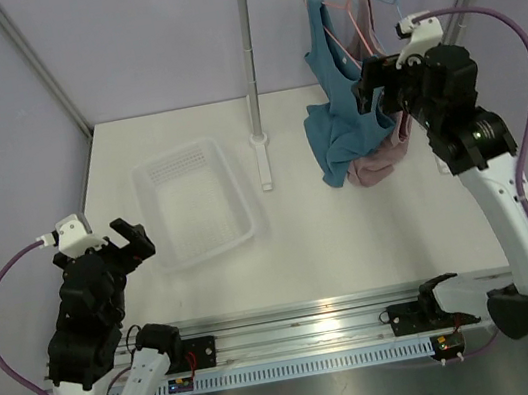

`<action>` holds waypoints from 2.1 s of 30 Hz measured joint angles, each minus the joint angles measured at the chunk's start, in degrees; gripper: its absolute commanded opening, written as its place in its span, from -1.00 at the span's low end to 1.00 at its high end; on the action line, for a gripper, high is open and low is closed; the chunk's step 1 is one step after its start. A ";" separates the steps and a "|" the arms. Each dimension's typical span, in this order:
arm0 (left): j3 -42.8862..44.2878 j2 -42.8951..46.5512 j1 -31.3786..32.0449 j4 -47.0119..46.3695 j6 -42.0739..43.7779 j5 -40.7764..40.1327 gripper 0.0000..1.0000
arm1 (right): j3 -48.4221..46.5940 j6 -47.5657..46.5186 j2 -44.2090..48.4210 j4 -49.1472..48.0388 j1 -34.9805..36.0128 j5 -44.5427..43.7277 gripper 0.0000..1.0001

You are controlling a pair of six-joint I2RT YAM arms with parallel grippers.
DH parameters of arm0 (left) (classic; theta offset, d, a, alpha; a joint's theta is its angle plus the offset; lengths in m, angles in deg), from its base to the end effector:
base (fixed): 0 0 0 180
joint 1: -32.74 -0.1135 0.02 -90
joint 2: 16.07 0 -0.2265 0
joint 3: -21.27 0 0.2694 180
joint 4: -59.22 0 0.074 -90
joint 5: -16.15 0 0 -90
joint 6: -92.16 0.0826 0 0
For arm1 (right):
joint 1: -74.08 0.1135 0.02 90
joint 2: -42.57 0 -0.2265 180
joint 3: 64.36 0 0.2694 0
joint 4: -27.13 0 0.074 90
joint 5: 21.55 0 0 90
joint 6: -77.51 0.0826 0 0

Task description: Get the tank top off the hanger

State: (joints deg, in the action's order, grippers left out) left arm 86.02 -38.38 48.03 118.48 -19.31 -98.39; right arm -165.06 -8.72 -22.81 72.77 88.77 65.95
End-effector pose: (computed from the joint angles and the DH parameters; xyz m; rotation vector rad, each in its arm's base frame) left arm 0.1557 -0.0070 0.3381 -0.3902 1.7955 -0.0502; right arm 0.2906 0.0725 0.4471 -0.1351 1.7496 0.1970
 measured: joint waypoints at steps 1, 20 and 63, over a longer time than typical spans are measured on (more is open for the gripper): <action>0.02 0.00 0.00 -0.04 0.00 0.11 0.98 | -1.81 -1.49 -2.71 -0.42 0.00 -0.39 0.91; -0.59 -1.62 0.00 -1.11 0.02 2.34 0.98 | -34.58 -15.08 -36.54 4.11 -2.95 -0.96 -0.28; 32.46 -33.00 19.85 -4.42 0.11 15.45 0.98 | -18.75 -2.03 -8.00 16.98 -3.96 17.94 -1.00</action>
State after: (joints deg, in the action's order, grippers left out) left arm 118.47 -71.38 67.87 114.06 -19.20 -82.94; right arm -183.81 -10.75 -30.81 89.75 84.82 83.89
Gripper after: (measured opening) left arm 0.988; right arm 0.042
